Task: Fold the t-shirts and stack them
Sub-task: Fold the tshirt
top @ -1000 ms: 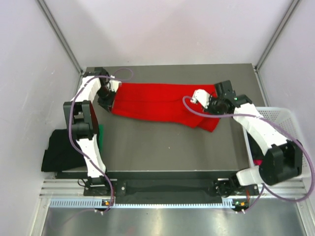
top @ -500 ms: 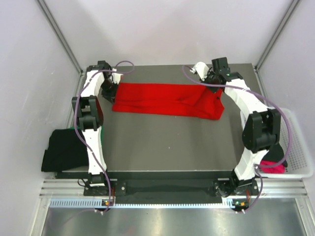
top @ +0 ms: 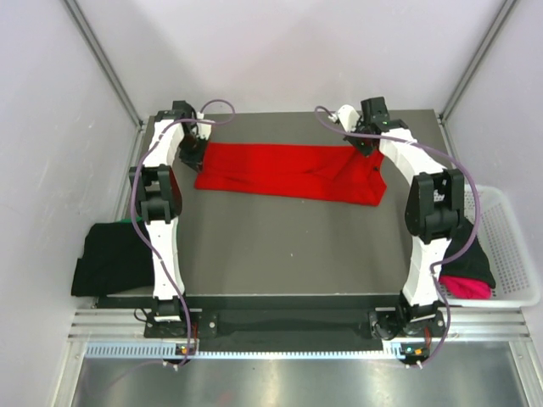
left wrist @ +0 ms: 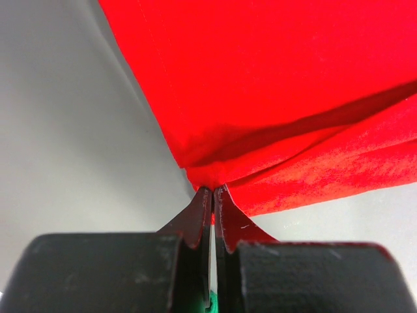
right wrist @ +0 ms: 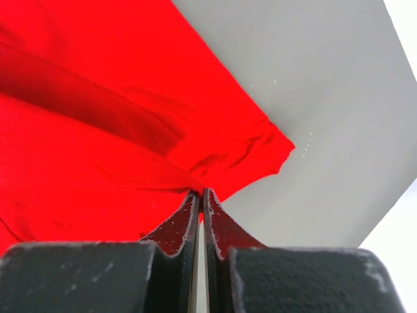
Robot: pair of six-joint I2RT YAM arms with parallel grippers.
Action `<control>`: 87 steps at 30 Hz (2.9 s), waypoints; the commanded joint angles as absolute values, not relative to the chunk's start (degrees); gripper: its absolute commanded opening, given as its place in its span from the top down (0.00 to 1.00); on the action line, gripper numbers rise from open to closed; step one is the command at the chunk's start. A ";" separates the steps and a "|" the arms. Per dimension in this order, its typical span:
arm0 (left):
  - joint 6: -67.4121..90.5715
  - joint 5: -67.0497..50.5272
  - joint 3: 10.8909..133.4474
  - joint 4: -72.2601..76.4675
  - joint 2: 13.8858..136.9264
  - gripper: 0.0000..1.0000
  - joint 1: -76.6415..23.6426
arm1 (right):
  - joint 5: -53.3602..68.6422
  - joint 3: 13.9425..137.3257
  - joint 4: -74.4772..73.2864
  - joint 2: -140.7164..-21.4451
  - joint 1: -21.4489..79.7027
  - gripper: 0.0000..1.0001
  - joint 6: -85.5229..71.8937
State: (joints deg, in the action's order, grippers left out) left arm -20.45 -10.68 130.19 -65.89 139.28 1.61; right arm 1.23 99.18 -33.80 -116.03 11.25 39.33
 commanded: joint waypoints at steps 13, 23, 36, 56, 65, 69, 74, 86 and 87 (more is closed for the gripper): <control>-15.03 -9.93 131.66 -60.91 136.85 1.00 1.58 | 0.79 104.06 -31.20 -118.47 9.49 1.00 37.09; -14.68 -7.74 130.69 -62.49 135.44 1.00 1.67 | 1.14 106.61 -31.11 -120.32 9.40 1.00 36.65; -8.62 -9.56 128.77 -54.43 127.81 0.63 1.76 | 1.67 108.72 -31.38 -122.34 9.49 0.99 36.04; -12.66 -14.33 110.31 -47.02 127.35 0.79 -3.34 | -2.46 111.27 -28.66 -125.33 9.49 0.85 33.50; -13.01 -13.10 105.12 -45.44 125.60 0.80 -3.16 | 8.24 102.92 -30.57 -116.89 9.76 0.62 32.25; -13.27 -12.66 102.75 -44.21 125.07 0.81 -3.16 | 15.29 102.05 -36.03 -118.39 10.63 0.72 32.43; -13.27 -12.39 102.48 -44.30 125.68 0.81 -3.16 | 17.05 101.86 -37.96 -121.37 11.95 0.74 33.13; -13.10 -11.25 102.22 -44.30 125.42 0.81 -3.16 | 18.98 109.24 -43.33 -129.55 13.71 0.74 32.43; -13.01 -11.34 102.22 -44.21 125.42 0.81 -3.16 | 19.16 109.94 -43.59 -129.90 13.80 0.74 32.34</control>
